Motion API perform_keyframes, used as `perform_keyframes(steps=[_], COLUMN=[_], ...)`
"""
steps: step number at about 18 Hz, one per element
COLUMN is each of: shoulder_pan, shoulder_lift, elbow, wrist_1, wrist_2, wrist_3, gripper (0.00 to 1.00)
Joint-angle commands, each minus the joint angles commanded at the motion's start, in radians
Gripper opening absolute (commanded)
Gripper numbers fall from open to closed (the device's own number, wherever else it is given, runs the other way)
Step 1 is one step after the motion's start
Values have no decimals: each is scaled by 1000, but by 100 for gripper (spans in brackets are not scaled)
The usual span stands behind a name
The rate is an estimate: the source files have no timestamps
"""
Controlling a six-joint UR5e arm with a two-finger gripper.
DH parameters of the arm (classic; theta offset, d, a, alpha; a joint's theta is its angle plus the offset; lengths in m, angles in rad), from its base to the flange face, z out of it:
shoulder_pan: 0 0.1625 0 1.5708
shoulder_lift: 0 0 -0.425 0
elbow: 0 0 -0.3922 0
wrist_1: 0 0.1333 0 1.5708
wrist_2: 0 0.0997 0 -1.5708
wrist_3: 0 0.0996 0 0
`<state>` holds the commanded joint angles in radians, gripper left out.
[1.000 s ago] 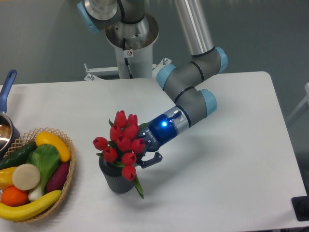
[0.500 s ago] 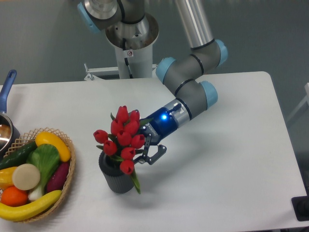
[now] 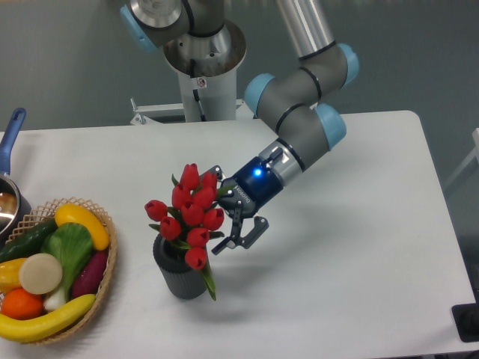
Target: Insert the flowers into the vase
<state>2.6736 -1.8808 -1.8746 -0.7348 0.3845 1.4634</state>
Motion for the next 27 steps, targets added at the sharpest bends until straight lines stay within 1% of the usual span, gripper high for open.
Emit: perform_keyframes(steps=[4,7,9,12,16,17,18,20,21,23,24,27], shoulder_pan=[17,34,49,86,137,152,169,178,178,180,181,209], shoulder_lift=[67,112,135,195,242,259,273,288,295,308,313,328], elbow=[58,75,74,69,72,77,86,113,117,109,115,140], wrist_1=[-2,-3,-2,-8,-23,-35,-58,-112,-115,-136,-162,-280], wrist_2=[242,468,523,551,606,620,635,672,695,758,783,826], wrist_3=[-5,-9,-9,-9,-6,-5,0,11,29,119,168,314], gripper=[100,100,100,100,100,100,100,100,100,100,100,100])
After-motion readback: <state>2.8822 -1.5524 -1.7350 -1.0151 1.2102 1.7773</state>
